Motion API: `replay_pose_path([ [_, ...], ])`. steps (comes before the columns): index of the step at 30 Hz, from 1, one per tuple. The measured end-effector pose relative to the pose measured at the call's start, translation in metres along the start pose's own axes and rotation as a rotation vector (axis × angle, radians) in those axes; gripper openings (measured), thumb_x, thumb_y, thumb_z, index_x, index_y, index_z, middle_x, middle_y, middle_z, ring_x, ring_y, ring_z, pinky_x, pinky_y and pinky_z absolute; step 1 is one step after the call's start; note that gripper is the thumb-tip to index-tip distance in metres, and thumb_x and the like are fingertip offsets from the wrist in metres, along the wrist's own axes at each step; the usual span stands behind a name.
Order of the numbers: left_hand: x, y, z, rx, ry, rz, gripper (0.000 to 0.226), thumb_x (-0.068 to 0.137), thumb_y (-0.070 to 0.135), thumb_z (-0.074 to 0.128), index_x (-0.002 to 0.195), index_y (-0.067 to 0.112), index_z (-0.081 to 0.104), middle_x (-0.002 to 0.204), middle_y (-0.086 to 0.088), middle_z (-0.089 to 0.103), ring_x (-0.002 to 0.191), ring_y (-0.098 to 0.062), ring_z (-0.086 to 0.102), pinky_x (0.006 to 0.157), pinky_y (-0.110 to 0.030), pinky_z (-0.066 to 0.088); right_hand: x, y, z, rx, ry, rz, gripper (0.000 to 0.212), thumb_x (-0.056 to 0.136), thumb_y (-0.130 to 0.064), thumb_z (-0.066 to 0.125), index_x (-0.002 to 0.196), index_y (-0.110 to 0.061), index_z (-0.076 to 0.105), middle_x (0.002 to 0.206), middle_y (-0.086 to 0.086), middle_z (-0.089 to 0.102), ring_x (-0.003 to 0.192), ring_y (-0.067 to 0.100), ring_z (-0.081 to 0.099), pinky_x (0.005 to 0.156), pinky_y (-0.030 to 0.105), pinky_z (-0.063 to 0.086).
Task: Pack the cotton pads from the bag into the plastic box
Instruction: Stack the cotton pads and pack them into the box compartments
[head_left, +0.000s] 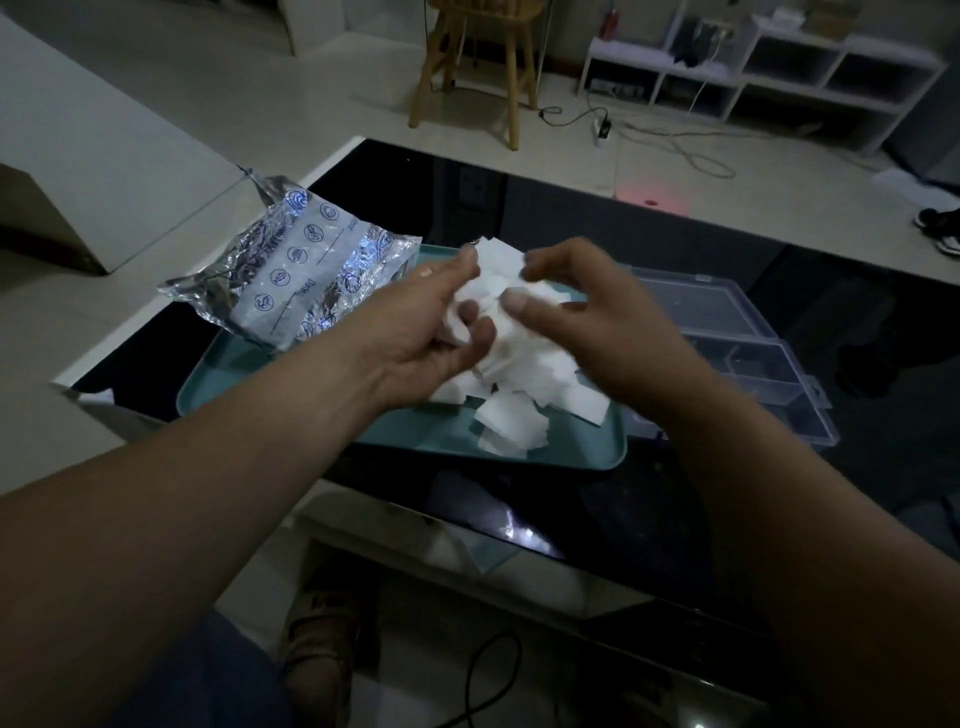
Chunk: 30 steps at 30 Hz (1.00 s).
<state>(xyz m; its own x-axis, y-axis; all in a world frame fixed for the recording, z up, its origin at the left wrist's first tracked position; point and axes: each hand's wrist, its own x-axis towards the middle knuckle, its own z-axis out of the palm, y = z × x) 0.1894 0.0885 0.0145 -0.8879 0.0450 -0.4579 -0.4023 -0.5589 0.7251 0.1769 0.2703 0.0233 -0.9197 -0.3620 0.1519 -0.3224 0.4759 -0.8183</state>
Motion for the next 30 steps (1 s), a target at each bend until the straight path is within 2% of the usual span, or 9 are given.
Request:
replay_pose_path([
  [2, 0.004, 0.010, -0.009, -0.012, 0.075, 0.018, 0.019, 0.098, 0.032, 0.067, 0.102, 0.015, 0.060, 0.096, -0.009, 0.055, 0.071, -0.014, 0.054, 0.047, -0.020, 0.053, 0.009, 0.006, -0.007, -0.078, 0.147, 0.087, 0.018, 0.098, -0.039, 0.069, 0.106, -0.023, 0.065, 0.101, -0.012, 0.067, 0.091, 0.001, 0.062, 0.076, 0.024, 0.048],
  [4, 0.007, 0.013, -0.015, 0.002, 0.114, 0.004, 0.014, 0.099, 0.027, 0.059, 0.097, 0.013, 0.059, 0.095, -0.011, 0.056, 0.063, -0.016, 0.053, 0.042, -0.019, 0.048, 0.015, 0.017, -0.008, -0.249, 0.171, 0.147, 0.009, 0.101, -0.029, 0.065, 0.102, -0.020, 0.067, 0.093, -0.009, 0.066, 0.081, 0.004, 0.060, 0.068, 0.026, 0.045],
  [7, 0.009, 0.011, -0.018, 0.011, 0.111, -0.021, 0.018, 0.097, 0.024, 0.047, 0.101, 0.011, 0.060, 0.093, -0.011, 0.057, 0.060, -0.016, 0.050, 0.040, -0.020, 0.043, 0.016, 0.027, 0.004, -0.451, -0.004, 0.139, 0.017, 0.099, -0.031, 0.067, 0.115, -0.024, 0.069, 0.112, -0.007, 0.067, 0.099, 0.013, 0.064, 0.086, 0.035, 0.054],
  [11, 0.010, 0.012, -0.014, 0.040, 0.131, 0.004, 0.020, 0.098, 0.025, 0.046, 0.103, 0.011, 0.060, 0.092, -0.010, 0.058, 0.059, -0.016, 0.050, 0.042, -0.020, 0.041, 0.019, 0.024, 0.026, -0.626, -0.085, 0.009, 0.035, 0.093, -0.039, 0.070, 0.127, -0.031, 0.064, 0.129, -0.003, 0.060, 0.118, 0.022, 0.055, 0.101, 0.046, 0.048],
  [18, 0.011, 0.024, -0.024, 0.032, 0.179, 0.063, 0.017, 0.098, 0.026, 0.047, 0.099, 0.014, 0.057, 0.079, -0.006, 0.057, 0.056, -0.014, 0.047, 0.043, -0.019, 0.038, 0.031, 0.019, 0.060, -0.776, -0.194, -0.122, 0.053, 0.090, -0.050, 0.068, 0.139, -0.037, 0.053, 0.143, -0.005, 0.052, 0.133, 0.024, 0.044, 0.105, 0.048, 0.035],
  [20, 0.012, 0.024, -0.027, 0.040, 0.174, 0.062, 0.019, 0.100, 0.029, 0.046, 0.100, 0.014, 0.057, 0.077, -0.005, 0.058, 0.055, -0.014, 0.048, 0.043, -0.019, 0.038, 0.035, 0.021, 0.065, -0.815, -0.203, -0.138, 0.045, 0.094, -0.048, 0.063, 0.137, -0.035, 0.058, 0.139, -0.004, 0.056, 0.130, 0.025, 0.046, 0.105, 0.048, 0.034],
  [22, 0.013, 0.024, -0.028, 0.044, 0.168, 0.062, 0.020, 0.101, 0.031, 0.045, 0.100, 0.015, 0.056, 0.075, -0.004, 0.058, 0.055, -0.014, 0.048, 0.043, -0.019, 0.038, 0.038, 0.024, 0.068, -0.828, -0.161, -0.153, 0.030, 0.101, -0.042, 0.053, 0.125, -0.032, 0.068, 0.126, -0.003, 0.064, 0.120, 0.026, 0.051, 0.100, 0.047, 0.035],
  [24, 0.013, 0.024, -0.028, 0.044, 0.175, 0.068, 0.019, 0.101, 0.030, 0.045, 0.101, 0.015, 0.055, 0.076, -0.004, 0.057, 0.055, -0.013, 0.048, 0.044, -0.019, 0.039, 0.039, 0.026, 0.069, -0.803, -0.080, -0.146, 0.030, 0.105, -0.036, 0.046, 0.112, -0.028, 0.074, 0.112, -0.002, 0.069, 0.108, 0.026, 0.056, 0.092, 0.044, 0.037],
  [30, 0.010, 0.013, -0.017, 0.031, 0.189, 0.057, 0.025, 0.103, 0.033, 0.052, 0.104, 0.008, 0.054, 0.089, -0.012, 0.057, 0.061, -0.018, 0.057, 0.047, -0.021, 0.051, 0.039, 0.024, 0.055, -0.499, 0.359, -0.140, 0.022, 0.101, -0.029, 0.056, 0.096, -0.021, 0.076, 0.086, -0.002, 0.063, 0.084, 0.024, 0.059, 0.076, 0.041, 0.048],
])
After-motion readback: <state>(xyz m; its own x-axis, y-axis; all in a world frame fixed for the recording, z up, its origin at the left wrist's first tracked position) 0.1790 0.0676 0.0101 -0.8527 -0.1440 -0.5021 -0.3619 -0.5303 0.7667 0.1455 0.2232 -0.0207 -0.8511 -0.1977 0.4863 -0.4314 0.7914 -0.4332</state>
